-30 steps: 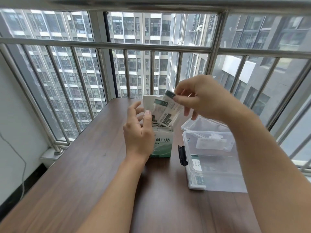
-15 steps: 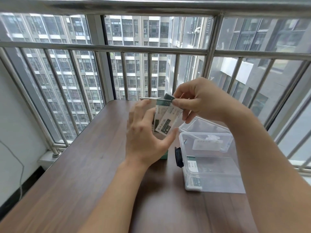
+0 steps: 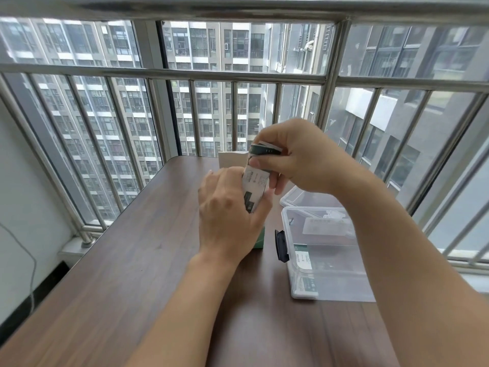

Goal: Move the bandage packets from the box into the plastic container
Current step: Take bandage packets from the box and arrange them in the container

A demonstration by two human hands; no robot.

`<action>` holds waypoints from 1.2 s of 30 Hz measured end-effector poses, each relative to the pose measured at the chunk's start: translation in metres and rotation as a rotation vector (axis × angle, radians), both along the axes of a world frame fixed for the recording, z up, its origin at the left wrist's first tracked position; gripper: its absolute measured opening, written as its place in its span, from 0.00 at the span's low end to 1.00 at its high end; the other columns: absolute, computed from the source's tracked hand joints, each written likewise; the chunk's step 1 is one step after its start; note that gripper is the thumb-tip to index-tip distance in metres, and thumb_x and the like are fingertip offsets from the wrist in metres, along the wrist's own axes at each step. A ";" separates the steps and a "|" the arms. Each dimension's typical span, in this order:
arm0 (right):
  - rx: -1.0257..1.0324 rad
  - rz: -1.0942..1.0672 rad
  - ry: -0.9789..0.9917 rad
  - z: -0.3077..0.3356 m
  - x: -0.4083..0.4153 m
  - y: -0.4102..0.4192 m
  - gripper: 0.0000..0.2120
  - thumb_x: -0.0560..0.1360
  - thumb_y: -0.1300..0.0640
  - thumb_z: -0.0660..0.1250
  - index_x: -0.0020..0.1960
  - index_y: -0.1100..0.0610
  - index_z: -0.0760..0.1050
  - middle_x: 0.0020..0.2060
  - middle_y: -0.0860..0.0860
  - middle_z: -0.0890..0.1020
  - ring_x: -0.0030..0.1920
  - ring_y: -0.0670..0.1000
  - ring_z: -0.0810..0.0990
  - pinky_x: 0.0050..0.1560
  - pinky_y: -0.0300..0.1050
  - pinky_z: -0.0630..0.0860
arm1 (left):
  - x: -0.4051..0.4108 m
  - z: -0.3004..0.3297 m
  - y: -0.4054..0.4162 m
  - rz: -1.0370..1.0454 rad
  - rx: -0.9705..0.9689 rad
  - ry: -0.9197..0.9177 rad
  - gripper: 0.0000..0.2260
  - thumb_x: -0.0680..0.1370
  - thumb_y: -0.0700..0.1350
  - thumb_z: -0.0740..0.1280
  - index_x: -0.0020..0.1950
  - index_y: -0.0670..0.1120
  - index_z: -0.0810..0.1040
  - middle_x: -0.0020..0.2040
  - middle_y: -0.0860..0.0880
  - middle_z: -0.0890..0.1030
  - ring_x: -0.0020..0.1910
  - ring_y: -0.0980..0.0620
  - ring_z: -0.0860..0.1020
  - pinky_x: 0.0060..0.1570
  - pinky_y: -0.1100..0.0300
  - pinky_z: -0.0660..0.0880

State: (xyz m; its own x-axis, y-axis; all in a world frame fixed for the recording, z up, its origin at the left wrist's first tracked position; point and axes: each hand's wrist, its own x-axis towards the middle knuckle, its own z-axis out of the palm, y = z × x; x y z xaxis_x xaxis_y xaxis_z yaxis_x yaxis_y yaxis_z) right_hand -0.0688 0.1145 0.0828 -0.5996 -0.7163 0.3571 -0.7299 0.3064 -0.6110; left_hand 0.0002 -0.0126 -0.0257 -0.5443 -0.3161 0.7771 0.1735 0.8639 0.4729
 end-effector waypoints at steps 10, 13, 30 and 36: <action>0.058 0.182 -0.179 0.020 0.010 0.018 0.09 0.83 0.57 0.64 0.56 0.63 0.75 0.40 0.54 0.82 0.37 0.55 0.83 0.33 0.45 0.79 | 0.015 0.022 0.024 -0.110 0.068 0.246 0.16 0.76 0.40 0.74 0.59 0.36 0.75 0.42 0.53 0.75 0.37 0.59 0.72 0.35 0.77 0.67; 0.167 0.128 -0.146 0.020 0.013 0.017 0.11 0.82 0.52 0.64 0.50 0.61 0.74 0.39 0.56 0.82 0.37 0.56 0.82 0.34 0.48 0.79 | 0.015 0.022 0.025 -0.120 0.121 0.277 0.14 0.75 0.42 0.75 0.56 0.37 0.76 0.40 0.54 0.76 0.35 0.57 0.75 0.34 0.77 0.66; 0.302 0.092 -0.395 0.019 0.014 0.029 0.05 0.84 0.61 0.61 0.56 0.63 0.72 0.46 0.59 0.84 0.39 0.54 0.80 0.36 0.44 0.77 | 0.015 0.011 0.033 -0.101 0.088 0.065 0.21 0.71 0.45 0.74 0.61 0.43 0.74 0.31 0.50 0.78 0.27 0.44 0.76 0.29 0.55 0.74; 0.336 0.088 -0.417 0.015 0.014 0.026 0.06 0.84 0.61 0.62 0.51 0.63 0.75 0.40 0.55 0.85 0.39 0.54 0.81 0.38 0.44 0.78 | 0.013 0.008 0.038 -0.208 0.120 0.042 0.27 0.71 0.40 0.75 0.66 0.44 0.67 0.35 0.62 0.72 0.30 0.57 0.75 0.32 0.62 0.71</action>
State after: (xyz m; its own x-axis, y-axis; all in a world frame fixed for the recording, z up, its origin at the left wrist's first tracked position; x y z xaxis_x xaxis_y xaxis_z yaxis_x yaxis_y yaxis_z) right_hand -0.0550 0.1406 0.0974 -0.5739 -0.8041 -0.1554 -0.4786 0.4833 -0.7331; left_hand 0.0136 0.0258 -0.0176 -0.5753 -0.2923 0.7640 0.3631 0.7457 0.5587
